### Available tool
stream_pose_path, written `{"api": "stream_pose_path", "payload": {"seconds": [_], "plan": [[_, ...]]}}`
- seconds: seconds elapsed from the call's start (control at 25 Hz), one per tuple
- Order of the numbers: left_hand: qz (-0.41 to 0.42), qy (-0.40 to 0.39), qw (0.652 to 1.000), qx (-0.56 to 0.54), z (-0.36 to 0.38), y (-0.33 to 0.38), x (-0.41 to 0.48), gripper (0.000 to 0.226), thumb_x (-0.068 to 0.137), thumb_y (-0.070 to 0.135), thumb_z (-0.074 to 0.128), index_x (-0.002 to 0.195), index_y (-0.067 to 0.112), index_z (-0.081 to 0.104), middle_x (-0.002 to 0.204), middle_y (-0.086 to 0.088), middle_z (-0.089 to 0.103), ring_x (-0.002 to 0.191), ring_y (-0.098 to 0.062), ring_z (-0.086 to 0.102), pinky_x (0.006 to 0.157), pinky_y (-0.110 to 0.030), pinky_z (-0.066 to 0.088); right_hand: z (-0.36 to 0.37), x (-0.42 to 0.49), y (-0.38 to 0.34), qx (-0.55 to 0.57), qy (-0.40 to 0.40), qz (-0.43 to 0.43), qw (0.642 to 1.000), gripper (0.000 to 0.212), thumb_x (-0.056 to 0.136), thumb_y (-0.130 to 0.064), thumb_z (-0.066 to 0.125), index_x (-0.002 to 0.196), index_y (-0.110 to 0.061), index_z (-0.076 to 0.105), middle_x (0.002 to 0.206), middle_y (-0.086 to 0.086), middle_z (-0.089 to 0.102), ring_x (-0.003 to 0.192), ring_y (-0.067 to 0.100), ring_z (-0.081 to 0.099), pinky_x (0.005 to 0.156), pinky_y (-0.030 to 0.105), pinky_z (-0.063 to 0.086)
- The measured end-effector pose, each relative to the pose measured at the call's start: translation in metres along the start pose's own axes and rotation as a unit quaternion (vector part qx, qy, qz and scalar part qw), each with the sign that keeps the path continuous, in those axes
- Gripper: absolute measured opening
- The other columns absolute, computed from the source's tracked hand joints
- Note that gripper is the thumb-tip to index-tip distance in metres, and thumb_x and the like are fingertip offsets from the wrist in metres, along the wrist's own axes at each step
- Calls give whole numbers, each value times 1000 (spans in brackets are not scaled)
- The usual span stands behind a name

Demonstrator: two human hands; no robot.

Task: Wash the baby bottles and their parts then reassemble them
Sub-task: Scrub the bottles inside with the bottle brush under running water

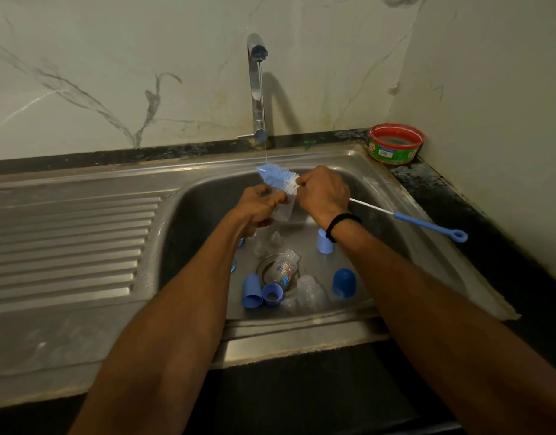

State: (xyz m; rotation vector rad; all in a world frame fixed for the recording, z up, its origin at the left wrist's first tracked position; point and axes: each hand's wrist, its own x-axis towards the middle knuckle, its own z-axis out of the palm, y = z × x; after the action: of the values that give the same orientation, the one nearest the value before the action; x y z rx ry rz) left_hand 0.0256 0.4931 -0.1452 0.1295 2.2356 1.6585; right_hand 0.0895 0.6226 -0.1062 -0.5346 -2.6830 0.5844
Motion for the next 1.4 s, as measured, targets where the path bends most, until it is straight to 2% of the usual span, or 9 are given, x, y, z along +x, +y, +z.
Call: {"api": "stream_pose_path", "payload": {"seconds": [0.36, 0.48, 0.56, 0.72, 0.8, 0.92, 1.12, 1.28, 1.4], "plan": [[-64, -1, 997, -39, -21, 6, -7, 24, 99, 35, 55, 108, 15, 64, 107, -12, 67, 93, -24, 65, 75, -31, 54, -2, -5, -3, -1, -12, -18, 1000, 29, 88, -27, 70, 115, -17, 72, 107, 6, 72, 94, 24, 68, 80, 37, 58], [-83, 22, 988, -125, -20, 8, -8, 27, 102, 40, 47, 103, 15, 58, 100, -14, 66, 88, -23, 65, 77, -33, 56, -3, -6, -4, 45, -25, -26, 998, 28, 89, -26, 68, 116, -18, 73, 105, 5, 73, 89, 23, 69, 73, 33, 58], [-103, 20, 977, -186, -22, 6, -7, 32, 102, 42, 45, 113, 14, 55, 107, -19, 66, 90, -25, 67, 77, -36, 60, -5, -9, -6, 55, -30, -34, 997, 29, 90, -25, 68, 118, -18, 71, 108, 5, 73, 92, 24, 69, 74, 33, 58], [-111, -43, 965, -232, -26, -2, -8, 49, 92, 45, 68, 120, 7, 60, 108, -17, 66, 80, -18, 63, 62, -26, 56, -2, -10, -4, 61, -34, -22, 997, 29, 91, -25, 68, 118, -18, 71, 110, 6, 73, 95, 26, 68, 82, 39, 58], [-95, -53, 967, -233, -26, -5, -4, 50, 83, 31, 81, 123, 7, 61, 122, -17, 64, 93, -21, 66, 66, -25, 58, -2, -8, -1, 67, -36, -8, 997, 27, 89, -23, 69, 116, -19, 73, 108, 6, 73, 94, 25, 68, 82, 37, 57], [-78, -16, 965, -251, -27, -6, 2, 42, 84, 20, 80, 120, 8, 62, 125, -19, 63, 106, -26, 68, 68, -26, 59, -1, -6, 1, 68, -38, -2, 997, 28, 90, -23, 68, 118, -18, 71, 108, 6, 73, 93, 24, 68, 74, 30, 55], [-51, 32, 965, -256, -24, -5, 6, 45, 87, 35, 76, 121, 9, 62, 109, -20, 71, 86, -22, 73, 68, -26, 59, 0, -6, -2, 59, -43, 7, 997, 24, 91, -24, 67, 113, -16, 73, 94, 5, 71, 77, 20, 64, 51, 21, 38], [-43, 31, 971, -234, -18, -3, 5, 45, 93, 45, 67, 123, 13, 63, 109, -17, 71, 82, -19, 68, 67, -25, 58, -3, -8, -5, 69, -27, 14, 997, 24, 92, -26, 66, 113, -17, 72, 99, 5, 72, 82, 20, 66, 57, 25, 44], [-56, 13, 975, -216, -22, 2, 1, 41, 99, 48, 56, 118, 12, 63, 94, -13, 71, 61, -11, 57, 54, -20, 49, -7, -9, -9, 76, -14, 1, 997, 25, 93, -25, 64, 116, -17, 71, 103, 4, 72, 83, 19, 65, 64, 27, 51]]}}
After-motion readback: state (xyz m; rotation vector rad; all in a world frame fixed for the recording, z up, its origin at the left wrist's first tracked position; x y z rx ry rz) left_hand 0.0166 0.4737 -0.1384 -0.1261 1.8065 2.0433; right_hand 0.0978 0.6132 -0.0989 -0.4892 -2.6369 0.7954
